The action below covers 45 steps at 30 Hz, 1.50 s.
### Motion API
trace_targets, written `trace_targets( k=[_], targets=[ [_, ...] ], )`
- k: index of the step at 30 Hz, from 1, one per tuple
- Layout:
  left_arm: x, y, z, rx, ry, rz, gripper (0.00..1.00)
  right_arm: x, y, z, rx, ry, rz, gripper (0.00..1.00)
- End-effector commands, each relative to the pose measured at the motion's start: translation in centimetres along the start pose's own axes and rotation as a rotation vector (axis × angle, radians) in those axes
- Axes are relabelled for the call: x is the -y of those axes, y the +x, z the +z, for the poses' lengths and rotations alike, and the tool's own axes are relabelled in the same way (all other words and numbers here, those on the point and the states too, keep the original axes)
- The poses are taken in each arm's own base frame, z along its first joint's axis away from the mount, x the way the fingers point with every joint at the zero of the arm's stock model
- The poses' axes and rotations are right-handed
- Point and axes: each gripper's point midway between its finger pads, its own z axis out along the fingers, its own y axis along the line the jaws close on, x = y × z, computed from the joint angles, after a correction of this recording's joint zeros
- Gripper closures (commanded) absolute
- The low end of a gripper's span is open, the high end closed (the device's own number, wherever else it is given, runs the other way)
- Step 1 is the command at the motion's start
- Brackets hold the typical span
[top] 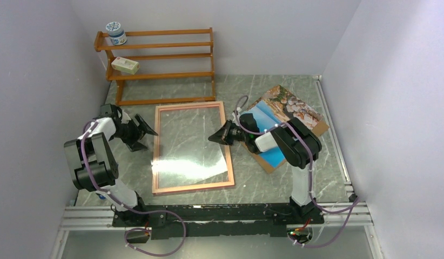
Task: Put the photo into the frame
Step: Place the photo frame item in the photo frame.
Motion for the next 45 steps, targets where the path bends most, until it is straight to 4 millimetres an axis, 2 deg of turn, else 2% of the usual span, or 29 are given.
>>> trace_targets(
  k=[1,6,16,24,31,36,45],
  targets=[
    [0.5,-1.1,-2.0,0.084,-0.048,0.040,0.12,-2.3,-1.2,-2.5,0.148,-0.051,-0.054,1.00],
    [0.7,-0.7,-1.4,0.076,-0.032,0.036,0.15,-1.7,-1.0,-3.9,0.232,-0.041,-0.048,1.00],
    [0.2,-0.9,0.7,0.074,-0.045,0.004,0.25,-1.1,-3.0,-3.2,0.337,0.011,-0.104,1.00],
    [0.3,-1.0,1.9,0.054,-0.024,-0.006,0.27,-0.5,-1.2,-2.8,0.289,0.004,-0.117,1.00],
    [0.0,-0.9,2.2,0.047,-0.037,-0.005,0.29,-0.1,0.9,-3.8,0.213,0.008,-0.114,1.00],
    [0.1,-0.9,2.4,0.040,-0.031,-0.005,0.30,-0.4,1.3,-4.2,0.185,0.014,-0.127,1.00],
    [0.3,-0.6,2.5,0.027,-0.017,-0.008,0.31,0.0,1.6,-4.2,0.179,0.027,-0.112,1.00]
  ],
)
